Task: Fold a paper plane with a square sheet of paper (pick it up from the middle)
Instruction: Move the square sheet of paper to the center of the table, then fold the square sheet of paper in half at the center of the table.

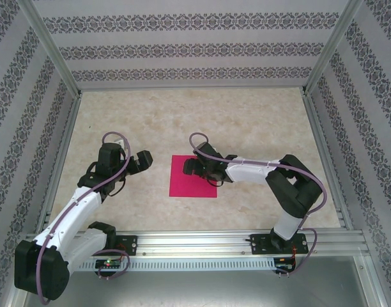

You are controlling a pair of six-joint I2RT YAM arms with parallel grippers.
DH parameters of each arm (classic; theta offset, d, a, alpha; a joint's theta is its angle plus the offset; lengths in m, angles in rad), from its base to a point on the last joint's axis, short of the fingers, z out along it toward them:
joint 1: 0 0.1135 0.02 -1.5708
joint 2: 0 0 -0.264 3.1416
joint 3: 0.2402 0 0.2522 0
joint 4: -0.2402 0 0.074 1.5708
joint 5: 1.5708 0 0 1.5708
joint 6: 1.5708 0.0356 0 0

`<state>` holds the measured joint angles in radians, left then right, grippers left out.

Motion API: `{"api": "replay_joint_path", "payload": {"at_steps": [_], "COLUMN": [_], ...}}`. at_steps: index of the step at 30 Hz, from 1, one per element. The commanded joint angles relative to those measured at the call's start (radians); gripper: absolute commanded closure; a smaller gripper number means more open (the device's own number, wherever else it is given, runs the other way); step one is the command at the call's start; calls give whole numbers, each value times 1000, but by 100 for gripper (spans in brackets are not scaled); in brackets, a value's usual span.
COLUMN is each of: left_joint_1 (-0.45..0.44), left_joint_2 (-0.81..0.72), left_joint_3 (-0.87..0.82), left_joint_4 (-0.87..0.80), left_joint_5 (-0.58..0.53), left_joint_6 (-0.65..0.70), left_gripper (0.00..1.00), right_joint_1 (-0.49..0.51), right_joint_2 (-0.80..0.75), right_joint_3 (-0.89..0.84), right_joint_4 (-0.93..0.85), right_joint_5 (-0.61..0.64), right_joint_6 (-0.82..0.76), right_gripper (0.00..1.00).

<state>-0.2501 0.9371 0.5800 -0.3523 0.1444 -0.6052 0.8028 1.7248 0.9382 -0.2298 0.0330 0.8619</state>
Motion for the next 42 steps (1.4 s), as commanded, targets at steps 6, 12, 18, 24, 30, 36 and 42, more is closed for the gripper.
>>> {"api": "replay_joint_path", "payload": {"at_steps": [6,12,18,24,30,36,42], "left_joint_1": [-1,-1,-1,-1,-1,-1,-2], "left_joint_2": [19,5,9,21,47,80,103], "left_joint_3": [-11,-41,-45,-44,-45,-36,-16], "left_joint_4": [107,113,89,102,106,115,104], "left_joint_5": [52,36,15,6,-3,-20,-24], "left_joint_6": [-1,12,36,48,61,78,90], "left_gripper": [0,0,0,0,0,0,0], "right_joint_1": [116,54,86,129,131,131,122], "right_joint_2": [-115,-110,-21,91,154,257,313], "right_joint_3": [239,184,224,338,409,514,534], "right_joint_4": [-445,-388,-427,-484,-565,-614,-628], "right_joint_5": [509,237,233,230,263,198,196], "right_joint_6": [-118,-50,23,12,27,16,81], "right_gripper": [2,2,2,3,3,5,3]}}
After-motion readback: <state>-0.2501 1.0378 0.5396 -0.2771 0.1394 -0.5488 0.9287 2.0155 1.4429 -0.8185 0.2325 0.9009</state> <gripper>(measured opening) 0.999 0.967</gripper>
